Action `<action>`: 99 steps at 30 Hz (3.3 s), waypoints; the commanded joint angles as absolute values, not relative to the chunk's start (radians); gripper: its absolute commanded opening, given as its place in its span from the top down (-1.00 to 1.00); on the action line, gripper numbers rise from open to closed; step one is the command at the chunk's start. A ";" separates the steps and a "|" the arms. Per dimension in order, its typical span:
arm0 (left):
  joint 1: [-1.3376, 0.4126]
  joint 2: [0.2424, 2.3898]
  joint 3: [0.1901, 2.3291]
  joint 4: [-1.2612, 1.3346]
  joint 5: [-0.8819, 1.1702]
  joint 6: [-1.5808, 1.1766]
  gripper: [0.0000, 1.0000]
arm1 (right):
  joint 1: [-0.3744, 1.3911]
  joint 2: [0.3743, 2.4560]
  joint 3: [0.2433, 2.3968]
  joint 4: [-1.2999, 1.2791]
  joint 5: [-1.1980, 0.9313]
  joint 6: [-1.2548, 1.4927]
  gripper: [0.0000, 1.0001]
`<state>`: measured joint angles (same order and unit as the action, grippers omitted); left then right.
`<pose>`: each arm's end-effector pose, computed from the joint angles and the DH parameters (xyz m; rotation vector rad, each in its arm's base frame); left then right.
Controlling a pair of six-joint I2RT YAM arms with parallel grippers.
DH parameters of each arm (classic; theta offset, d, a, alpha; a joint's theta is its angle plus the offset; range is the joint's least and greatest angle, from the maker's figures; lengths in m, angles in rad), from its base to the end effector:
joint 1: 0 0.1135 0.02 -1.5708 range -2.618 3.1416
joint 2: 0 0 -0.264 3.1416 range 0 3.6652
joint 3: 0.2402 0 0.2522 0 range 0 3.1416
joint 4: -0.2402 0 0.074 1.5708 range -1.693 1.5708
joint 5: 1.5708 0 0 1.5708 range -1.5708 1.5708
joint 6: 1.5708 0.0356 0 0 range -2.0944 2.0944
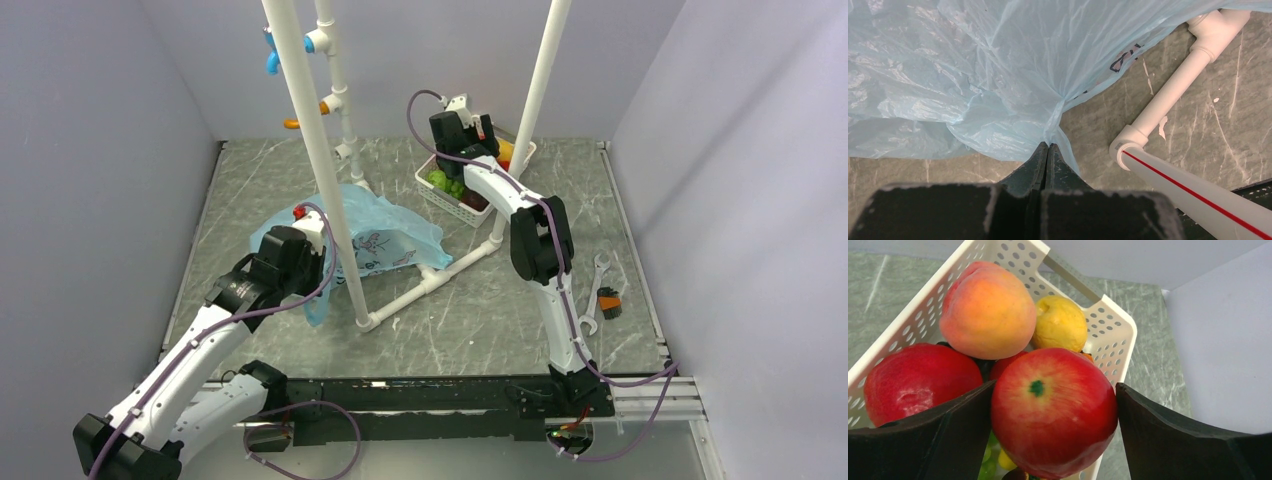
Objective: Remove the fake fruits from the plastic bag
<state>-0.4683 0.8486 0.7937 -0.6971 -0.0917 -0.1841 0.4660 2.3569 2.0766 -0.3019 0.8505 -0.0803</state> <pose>0.1561 -0.0753 0.2833 0.2839 2.3120 -0.2226 0.4946 0.2188 0.2363 -0.0676 2.0005 -0.6635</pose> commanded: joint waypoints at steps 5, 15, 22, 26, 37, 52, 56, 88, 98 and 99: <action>-0.469 0.854 0.821 -0.677 -0.095 -0.169 1.00 | 0.470 2.279 2.113 -0.381 0.757 -0.020 -0.92; -0.469 0.851 0.820 -0.692 -0.152 -0.183 1.00 | 0.573 2.008 1.902 -0.439 0.419 0.175 -0.93; -0.478 0.849 0.813 -0.682 -0.160 -0.184 1.00 | 0.581 1.759 1.576 -0.372 0.115 0.373 -0.78; -0.482 0.886 0.817 -0.683 -0.148 -0.178 1.00 | 0.596 1.589 1.340 -0.272 -0.056 0.426 -0.69; -0.500 0.900 0.822 -0.691 -0.162 -0.189 1.00 | 0.863 1.152 0.819 0.277 -0.272 0.484 -0.70; -0.501 0.931 0.978 -0.715 0.018 -0.293 1.00 | 0.881 1.456 0.814 0.543 -0.178 0.544 -0.61; -0.501 0.939 1.016 -0.642 0.121 -0.288 1.00 | 0.864 1.492 0.842 0.531 -0.172 0.540 -0.60; -0.501 0.786 0.791 -0.715 0.116 -0.297 1.00 | 0.874 2.055 1.276 0.576 -0.392 0.310 -0.80; -0.501 0.833 0.785 -0.696 0.119 -0.293 1.00 | 0.902 2.226 1.380 0.654 -0.362 0.285 -0.96; -0.502 0.836 0.785 -0.696 0.117 -0.292 1.00 | 0.906 2.234 1.386 0.652 -0.355 0.276 -0.97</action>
